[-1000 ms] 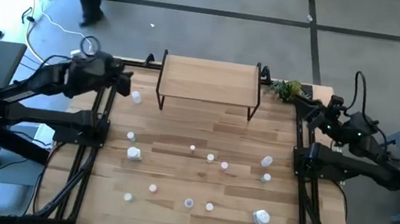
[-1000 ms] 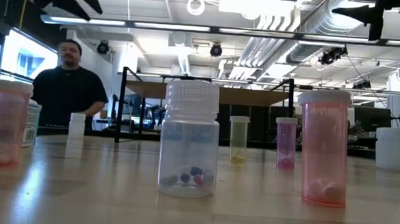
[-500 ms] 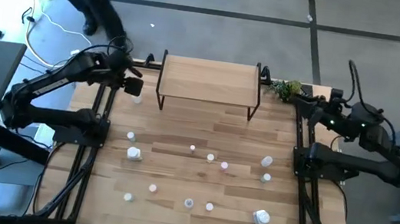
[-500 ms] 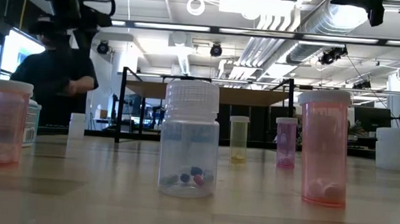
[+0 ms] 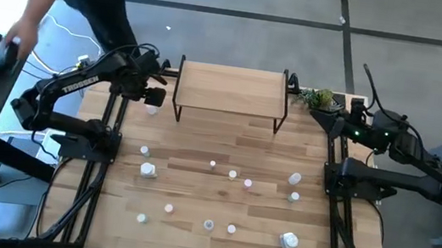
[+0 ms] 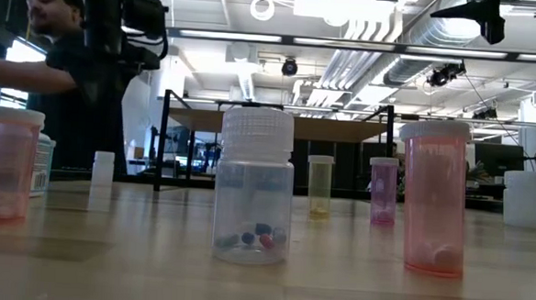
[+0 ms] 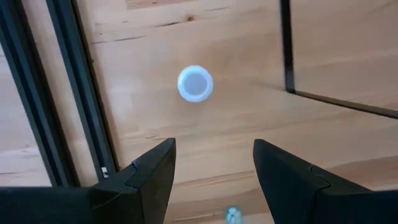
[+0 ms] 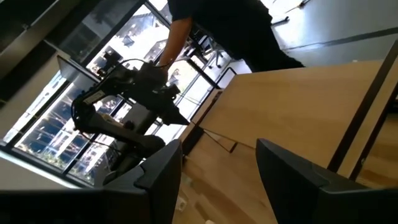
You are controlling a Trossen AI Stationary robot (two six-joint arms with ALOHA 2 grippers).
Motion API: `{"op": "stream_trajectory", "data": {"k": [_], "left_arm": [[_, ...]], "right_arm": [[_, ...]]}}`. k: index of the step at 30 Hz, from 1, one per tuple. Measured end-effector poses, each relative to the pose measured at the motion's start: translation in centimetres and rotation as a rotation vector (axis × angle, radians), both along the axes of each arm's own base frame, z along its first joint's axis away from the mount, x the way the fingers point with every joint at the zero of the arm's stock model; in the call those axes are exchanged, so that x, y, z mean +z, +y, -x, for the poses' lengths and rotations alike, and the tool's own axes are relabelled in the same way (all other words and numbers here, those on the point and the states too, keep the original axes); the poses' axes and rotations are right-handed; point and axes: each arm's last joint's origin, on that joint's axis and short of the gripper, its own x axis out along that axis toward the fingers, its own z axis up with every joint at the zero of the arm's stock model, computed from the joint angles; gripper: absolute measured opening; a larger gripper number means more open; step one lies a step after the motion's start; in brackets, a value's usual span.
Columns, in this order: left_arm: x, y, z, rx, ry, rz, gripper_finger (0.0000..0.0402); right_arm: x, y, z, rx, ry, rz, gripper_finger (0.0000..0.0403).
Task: Pick and place medicine bottles onto shelf by color
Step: Put the top left transparent pill bottle on the shelf
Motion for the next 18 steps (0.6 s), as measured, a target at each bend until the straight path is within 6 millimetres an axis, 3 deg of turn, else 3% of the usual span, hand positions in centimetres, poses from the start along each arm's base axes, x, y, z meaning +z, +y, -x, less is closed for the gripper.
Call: {"op": "stream_trajectory", "data": {"k": [8,18], "left_arm": [[-1.4,0.6,0.8,-0.215,0.055,0.021,0.0206],[-2.7,1.7,0.0,-0.397,0.108,0.041,0.0204]], "right_arm": [[0.0,0.1,0.0,0.020,-0.001,-0.003,0.0197],[0.0,0.1,0.0,0.025,0.009,0.020,0.0197]]}}
